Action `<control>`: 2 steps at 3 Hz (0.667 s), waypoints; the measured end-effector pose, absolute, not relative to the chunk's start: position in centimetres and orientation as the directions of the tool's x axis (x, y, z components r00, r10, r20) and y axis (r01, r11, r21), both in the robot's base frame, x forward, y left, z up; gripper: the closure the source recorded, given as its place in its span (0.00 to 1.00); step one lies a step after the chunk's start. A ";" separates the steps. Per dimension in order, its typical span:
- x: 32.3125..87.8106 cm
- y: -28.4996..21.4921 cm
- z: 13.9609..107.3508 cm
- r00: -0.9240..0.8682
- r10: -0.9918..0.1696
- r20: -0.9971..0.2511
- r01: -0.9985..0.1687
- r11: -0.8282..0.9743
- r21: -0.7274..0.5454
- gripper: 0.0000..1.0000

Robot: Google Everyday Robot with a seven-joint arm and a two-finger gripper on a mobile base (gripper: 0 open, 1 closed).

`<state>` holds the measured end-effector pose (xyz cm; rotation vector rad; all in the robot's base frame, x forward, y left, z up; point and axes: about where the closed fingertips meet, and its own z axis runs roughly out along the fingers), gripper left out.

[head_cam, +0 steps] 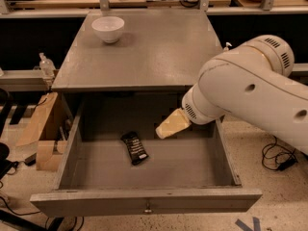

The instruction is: Pick rxbar chocolate from top drawer and place on counter

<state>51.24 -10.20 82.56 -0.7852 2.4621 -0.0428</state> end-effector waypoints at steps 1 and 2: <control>52.4 -7.1 78.9 -0.662 -0.574 -0.482 -0.551 0.809 -0.205 0.00; 54.9 -4.4 74.0 -0.679 -0.520 -0.518 -0.515 0.840 -0.169 0.00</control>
Offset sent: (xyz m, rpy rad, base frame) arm 0.0582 0.0797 -0.1247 0.0730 -0.0176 -0.0518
